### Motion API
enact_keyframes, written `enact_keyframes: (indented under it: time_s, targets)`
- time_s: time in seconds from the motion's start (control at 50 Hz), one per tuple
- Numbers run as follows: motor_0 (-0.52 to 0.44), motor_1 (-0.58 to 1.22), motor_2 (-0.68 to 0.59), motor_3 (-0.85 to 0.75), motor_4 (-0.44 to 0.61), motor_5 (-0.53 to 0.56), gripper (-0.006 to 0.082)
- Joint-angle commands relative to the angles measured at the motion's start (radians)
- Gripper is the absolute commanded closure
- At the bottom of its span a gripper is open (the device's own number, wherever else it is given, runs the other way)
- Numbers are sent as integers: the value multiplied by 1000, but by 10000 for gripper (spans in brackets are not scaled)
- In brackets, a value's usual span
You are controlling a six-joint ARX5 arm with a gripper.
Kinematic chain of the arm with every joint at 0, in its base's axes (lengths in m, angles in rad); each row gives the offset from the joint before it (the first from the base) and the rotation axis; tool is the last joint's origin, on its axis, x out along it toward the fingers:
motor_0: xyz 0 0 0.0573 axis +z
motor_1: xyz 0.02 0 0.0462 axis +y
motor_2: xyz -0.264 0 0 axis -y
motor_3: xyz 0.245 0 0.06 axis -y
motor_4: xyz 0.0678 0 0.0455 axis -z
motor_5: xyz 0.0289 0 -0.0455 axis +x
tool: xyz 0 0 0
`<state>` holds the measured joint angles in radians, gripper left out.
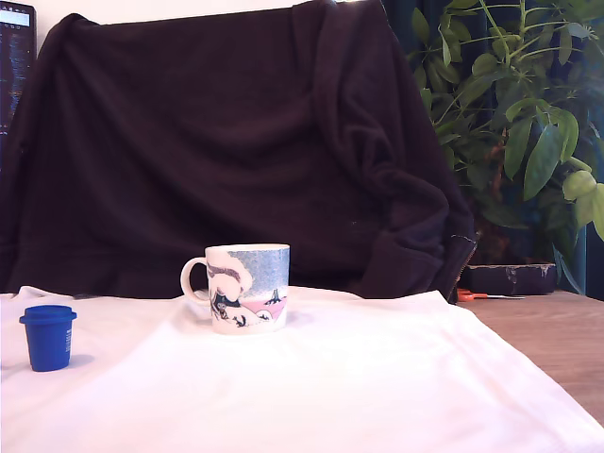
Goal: Pick the blue coffee capsule and place it inside the blue coffee cup
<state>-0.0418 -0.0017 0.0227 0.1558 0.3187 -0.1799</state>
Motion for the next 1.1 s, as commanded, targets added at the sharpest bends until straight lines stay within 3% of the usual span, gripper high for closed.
enact_keyframes:
  time_s: [0.0,0.1,0.16,0.52,1.08]
  targets:
    - [-19,28,-8,-14,19,-4,397]
    - [-54,86,-8,-35,14,-6,53]
    - [-76,133,-8,-37,6,-7,-32]
    - [-173,457,-8,84,-47,36,-25]
    - [-204,1073,-7,563,-69,113,-25]
